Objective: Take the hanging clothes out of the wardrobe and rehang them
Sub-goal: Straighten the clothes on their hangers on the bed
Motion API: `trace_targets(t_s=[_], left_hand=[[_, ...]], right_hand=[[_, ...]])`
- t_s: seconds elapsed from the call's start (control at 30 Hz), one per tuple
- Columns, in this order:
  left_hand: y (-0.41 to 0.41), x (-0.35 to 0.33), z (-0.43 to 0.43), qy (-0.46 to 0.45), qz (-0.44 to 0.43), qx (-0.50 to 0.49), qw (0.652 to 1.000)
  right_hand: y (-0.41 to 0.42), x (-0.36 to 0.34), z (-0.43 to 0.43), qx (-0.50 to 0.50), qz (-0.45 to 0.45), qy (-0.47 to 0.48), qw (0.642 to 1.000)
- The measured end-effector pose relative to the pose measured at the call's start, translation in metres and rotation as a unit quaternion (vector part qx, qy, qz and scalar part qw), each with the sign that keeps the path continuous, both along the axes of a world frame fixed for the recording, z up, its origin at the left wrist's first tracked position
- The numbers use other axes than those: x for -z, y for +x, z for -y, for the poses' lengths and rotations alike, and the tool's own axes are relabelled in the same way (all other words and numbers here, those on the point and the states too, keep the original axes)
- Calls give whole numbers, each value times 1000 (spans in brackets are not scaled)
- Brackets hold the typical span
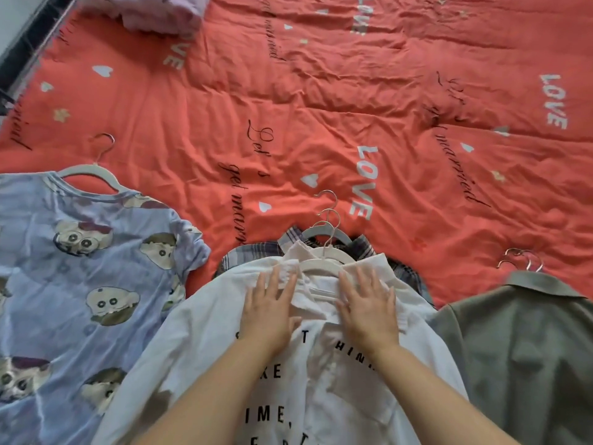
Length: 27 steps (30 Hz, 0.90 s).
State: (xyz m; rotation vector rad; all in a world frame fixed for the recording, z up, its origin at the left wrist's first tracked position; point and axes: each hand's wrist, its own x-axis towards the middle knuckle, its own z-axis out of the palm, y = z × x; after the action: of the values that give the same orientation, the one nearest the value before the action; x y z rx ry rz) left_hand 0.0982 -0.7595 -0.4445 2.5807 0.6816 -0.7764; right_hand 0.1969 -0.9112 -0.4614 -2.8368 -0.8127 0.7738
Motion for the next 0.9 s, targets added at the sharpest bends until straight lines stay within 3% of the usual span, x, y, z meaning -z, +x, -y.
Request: trace_targets(t_s=[0.23,0.53,0.77,0.9], left_hand=[[-1,-7,-1,4,-7,5,1000],[-17,-101,-5,21,128,-47,990],[-57,-181,-10,62,162,-47,984],[-86,-212,-22,80,176,-59,979]], right_hand=[[0,-5,1,-20,-27,-37,999],[-23,-83,-4,1,33,102,994],[-56,-146,-10,-50,85,142,985],[-80,-181,-25,-65,64,163,982]])
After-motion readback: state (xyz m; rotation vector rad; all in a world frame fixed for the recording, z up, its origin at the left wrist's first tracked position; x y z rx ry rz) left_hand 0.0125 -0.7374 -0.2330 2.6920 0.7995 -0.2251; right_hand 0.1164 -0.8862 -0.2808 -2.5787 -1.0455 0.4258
